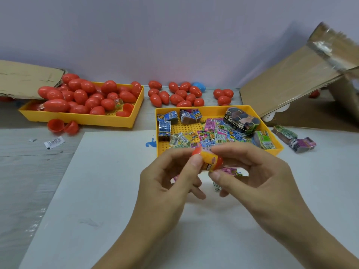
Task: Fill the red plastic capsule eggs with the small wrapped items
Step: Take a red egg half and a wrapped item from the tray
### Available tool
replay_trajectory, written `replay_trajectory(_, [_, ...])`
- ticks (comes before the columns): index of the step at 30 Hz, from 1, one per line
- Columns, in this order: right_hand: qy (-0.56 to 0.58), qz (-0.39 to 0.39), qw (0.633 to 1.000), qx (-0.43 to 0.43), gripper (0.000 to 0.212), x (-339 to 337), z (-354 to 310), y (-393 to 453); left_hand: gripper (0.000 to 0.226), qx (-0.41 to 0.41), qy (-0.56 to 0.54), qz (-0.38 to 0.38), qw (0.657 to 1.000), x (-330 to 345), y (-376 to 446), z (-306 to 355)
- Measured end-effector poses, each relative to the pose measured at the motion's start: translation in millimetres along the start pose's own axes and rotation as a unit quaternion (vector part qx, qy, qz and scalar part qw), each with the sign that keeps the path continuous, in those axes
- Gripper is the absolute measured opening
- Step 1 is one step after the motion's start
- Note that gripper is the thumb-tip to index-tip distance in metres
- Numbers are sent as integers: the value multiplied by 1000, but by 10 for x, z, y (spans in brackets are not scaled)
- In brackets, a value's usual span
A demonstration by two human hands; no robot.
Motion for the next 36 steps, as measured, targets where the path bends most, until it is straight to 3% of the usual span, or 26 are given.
replay_trajectory(5, [117, 19, 990, 71, 32, -49, -13, 35, 25, 35, 5, 2, 999, 21, -4, 68])
replay_trajectory(10, [75, 53, 995, 33, 29, -84, -94, 56, 37, 38, 19, 13, 999, 17, -4, 28])
replay_trajectory(14, [-132, 130, 976, -114, 30, -346, -360, 46, 24, 14, -1, 66, 998, -42, 40, -49])
replay_trajectory(18, [-405, 171, 856, -274, 41, -885, -703, 74, 15, 11, -7, 90, 996, -73, 63, -107])
replay_trajectory(19, [-435, 177, 841, -271, 41, -1083, -803, 106, 15, 10, -8, 90, 996, -62, 63, -117])
replay_trajectory(22, [-451, 181, 849, -208, 26, -1675, -1073, 302, 13, 0, -9, 86, 996, -14, 52, -117])
replay_trajectory(27, [-488, 373, 787, -52, 36, -2088, -1034, 485, 12, -9, -6, 89, 996, -5, 58, -81])
replay_trajectory(30, [-397, 362, 837, -103, 21, -1675, -821, 317, 12, -10, -11, 89, 996, -4, 69, -82])
replay_trajectory(34, [-230, 174, 955, -69, 15, -673, -320, 138, 10, -2, -3, 89, 996, -21, 63, -87])
replay_trajectory(36, [-126, 101, 987, -5, 25, -204, -64, 75, 7, 9, 5, 93, 996, -33, 58, -97])
Point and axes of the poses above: each hand's wrist, its own y-axis towards the middle knuckle, its own x-axis out of the palm, z = x × y, the point moved 3 cm from there along y, towards the middle knuckle, and after that the axes turned 8 degrees about -z, right-handed, at the moved point
